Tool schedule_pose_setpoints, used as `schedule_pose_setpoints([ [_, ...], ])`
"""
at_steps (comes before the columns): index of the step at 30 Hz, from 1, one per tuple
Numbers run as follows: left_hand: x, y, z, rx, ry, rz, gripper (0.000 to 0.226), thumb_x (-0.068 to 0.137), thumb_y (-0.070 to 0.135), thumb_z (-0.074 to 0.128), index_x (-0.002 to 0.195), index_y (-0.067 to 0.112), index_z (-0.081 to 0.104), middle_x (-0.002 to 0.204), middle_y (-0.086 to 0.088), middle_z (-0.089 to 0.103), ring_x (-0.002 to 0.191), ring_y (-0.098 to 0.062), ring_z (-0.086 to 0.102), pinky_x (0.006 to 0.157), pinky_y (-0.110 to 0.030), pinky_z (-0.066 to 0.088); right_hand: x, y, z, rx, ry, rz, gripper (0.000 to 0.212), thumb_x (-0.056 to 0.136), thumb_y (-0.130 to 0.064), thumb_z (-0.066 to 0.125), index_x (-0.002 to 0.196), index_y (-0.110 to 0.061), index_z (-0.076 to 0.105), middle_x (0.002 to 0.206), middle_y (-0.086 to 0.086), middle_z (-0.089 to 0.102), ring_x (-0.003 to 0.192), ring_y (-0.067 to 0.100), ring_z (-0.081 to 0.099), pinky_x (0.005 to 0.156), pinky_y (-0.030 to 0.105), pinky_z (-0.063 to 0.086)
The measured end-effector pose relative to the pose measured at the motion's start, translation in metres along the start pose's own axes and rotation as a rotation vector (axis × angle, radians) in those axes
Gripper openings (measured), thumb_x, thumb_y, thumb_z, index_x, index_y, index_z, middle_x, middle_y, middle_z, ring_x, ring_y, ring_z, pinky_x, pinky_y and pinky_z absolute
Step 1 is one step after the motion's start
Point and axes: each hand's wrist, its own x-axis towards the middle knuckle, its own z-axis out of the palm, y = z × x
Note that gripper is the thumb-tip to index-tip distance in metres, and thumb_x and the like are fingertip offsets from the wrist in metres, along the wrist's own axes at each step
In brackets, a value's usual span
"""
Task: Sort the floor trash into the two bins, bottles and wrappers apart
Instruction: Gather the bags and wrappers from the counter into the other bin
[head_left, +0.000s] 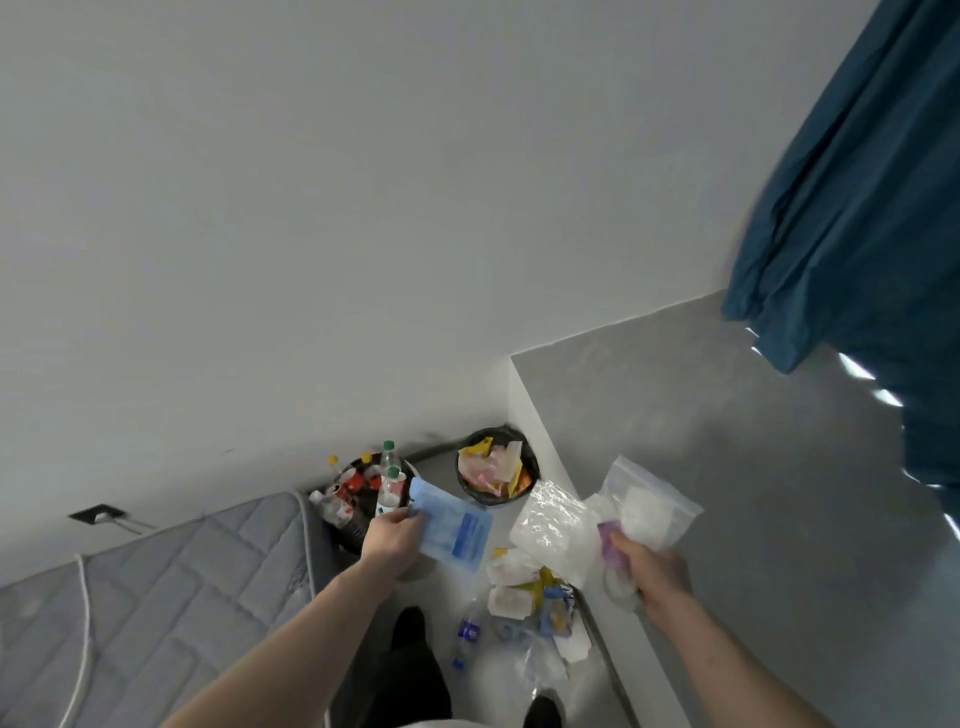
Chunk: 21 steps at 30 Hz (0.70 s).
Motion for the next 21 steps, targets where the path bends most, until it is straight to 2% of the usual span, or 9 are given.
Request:
schedule_pose_setpoints([
  [2,0.025,0.021,0.001,0.036,-0.012,0.026,0.021,0.096,0.029,0.064,0.113,0.018,0.067,0.092,-0.003,0.065,0.089,-0.023,0.067,0.089,-0.045,0.059,0.005,-0.011,0.015,0.001,-0.002,-0.001,0.029,0.07,-0.029,0.09,0.082,-0.007,0.078,0.068,0.0,0.075,0.068,0.019,0.069,0.063,0.029,0.049],
  [4,0.055,0.043,0.005,0.106,-0.032,0.048,0.01,0.095,0.026,0.064,0.104,0.021,0.065,0.093,-0.003,0.066,0.088,-0.023,0.068,0.088,-0.043,0.059,0.011,-0.022,0.032,-0.002,0.017,0.005,0.029,0.073,-0.035,0.088,0.078,-0.009,0.078,0.065,-0.001,0.075,0.067,0.018,0.068,0.061,0.027,0.047],
  [7,0.122,0.066,0.012,0.282,-0.085,0.095,0.018,0.089,0.032,0.066,0.103,0.022,0.069,0.092,-0.001,0.07,0.085,-0.021,0.07,0.081,-0.036,0.06,0.032,-0.036,0.063,-0.024,0.081,0.021,0.035,0.074,-0.044,0.084,0.072,-0.01,0.079,0.062,-0.002,0.074,0.066,0.018,0.068,0.059,0.026,0.045],
  [9,0.173,0.077,0.017,0.429,-0.129,0.095,0.028,0.082,0.044,0.065,0.101,0.024,0.073,0.087,0.001,0.073,0.081,-0.019,0.071,0.078,-0.035,0.061,0.049,-0.04,0.089,-0.051,0.142,0.051,0.041,0.071,-0.052,0.082,0.058,-0.013,0.076,0.056,-0.001,0.07,0.052,0.013,0.061,0.055,0.026,0.041],
  [11,0.225,0.091,0.027,0.56,-0.192,0.125,0.021,0.086,0.039,0.064,0.096,0.024,0.074,0.083,0.002,0.072,0.076,-0.015,0.07,0.069,-0.027,0.058,0.069,-0.045,0.12,-0.069,0.173,0.08,0.046,0.071,-0.057,0.078,0.049,-0.017,0.072,0.052,-0.001,0.068,0.046,0.014,0.057,0.054,0.028,0.042],
  [14,0.288,0.106,0.045,0.763,-0.231,0.243,0.022,0.09,0.027,0.057,0.07,0.023,0.065,0.067,0.004,0.064,0.066,-0.017,0.064,0.055,-0.023,0.045,0.106,-0.049,0.162,-0.118,0.207,0.088,0.037,0.077,-0.048,0.079,0.058,-0.017,0.078,0.058,-0.002,0.072,0.062,0.019,0.07,0.067,0.033,0.052],
  [16,0.337,0.105,0.062,0.887,-0.249,0.267,0.028,0.087,0.019,0.053,0.059,0.019,0.052,0.058,0.004,0.054,0.057,-0.018,0.053,0.049,-0.024,0.035,0.133,-0.049,0.19,-0.158,0.213,0.071,0.035,0.077,-0.046,0.079,0.065,-0.013,0.078,0.063,-0.004,0.074,0.071,0.018,0.071,0.065,0.031,0.051],
  [18,0.383,0.101,0.086,0.942,-0.27,0.313,0.024,0.086,0.016,0.051,0.062,0.018,0.055,0.061,0.004,0.055,0.06,-0.018,0.053,0.048,-0.025,0.033,0.165,-0.046,0.215,-0.18,0.24,0.045,0.036,0.075,-0.051,0.079,0.074,-0.014,0.078,0.072,-0.005,0.075,0.077,0.019,0.07,0.062,0.028,0.047],
  [21,0.453,0.079,0.13,0.98,-0.306,0.364,0.02,0.087,0.017,0.051,0.071,0.017,0.063,0.06,0.006,0.052,0.061,-0.017,0.053,0.048,-0.025,0.033,0.224,-0.025,0.25,-0.213,0.29,0.001,0.041,0.073,-0.056,0.079,0.074,-0.015,0.075,0.073,-0.007,0.073,0.078,0.021,0.067,0.07,0.033,0.051],
])
